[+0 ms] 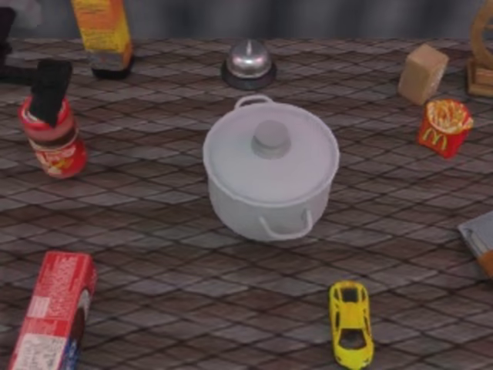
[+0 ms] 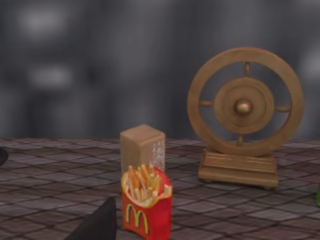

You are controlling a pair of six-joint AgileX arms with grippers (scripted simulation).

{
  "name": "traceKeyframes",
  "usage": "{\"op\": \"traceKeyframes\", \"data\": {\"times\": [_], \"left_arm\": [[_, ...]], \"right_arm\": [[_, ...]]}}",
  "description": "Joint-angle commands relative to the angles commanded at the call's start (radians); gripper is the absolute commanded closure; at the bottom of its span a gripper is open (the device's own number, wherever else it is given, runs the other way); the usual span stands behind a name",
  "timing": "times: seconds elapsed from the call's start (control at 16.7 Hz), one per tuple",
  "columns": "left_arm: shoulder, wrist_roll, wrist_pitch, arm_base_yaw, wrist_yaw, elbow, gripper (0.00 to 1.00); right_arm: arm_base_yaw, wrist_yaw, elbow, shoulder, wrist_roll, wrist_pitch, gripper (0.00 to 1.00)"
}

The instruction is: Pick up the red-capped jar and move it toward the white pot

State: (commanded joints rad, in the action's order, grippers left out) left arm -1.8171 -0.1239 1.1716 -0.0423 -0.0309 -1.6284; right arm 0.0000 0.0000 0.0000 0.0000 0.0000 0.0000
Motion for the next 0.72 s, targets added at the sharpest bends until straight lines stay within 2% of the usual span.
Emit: {"op": "traceKeyframes", "data": {"times": [0.42, 0.72], "left_arm": [[-0.519, -0.019, 0.252, 0.019, 0.012, -0.571, 0.00], [-0.672, -0.023, 0.309, 0.031, 0.019, -0.758, 0.00]], "right_arm": [[0.000, 0.000, 0.000, 0.000, 0.000, 0.000, 0.00], [0.000, 0.000, 0.000, 0.000, 0.000, 0.000, 0.00]]}}
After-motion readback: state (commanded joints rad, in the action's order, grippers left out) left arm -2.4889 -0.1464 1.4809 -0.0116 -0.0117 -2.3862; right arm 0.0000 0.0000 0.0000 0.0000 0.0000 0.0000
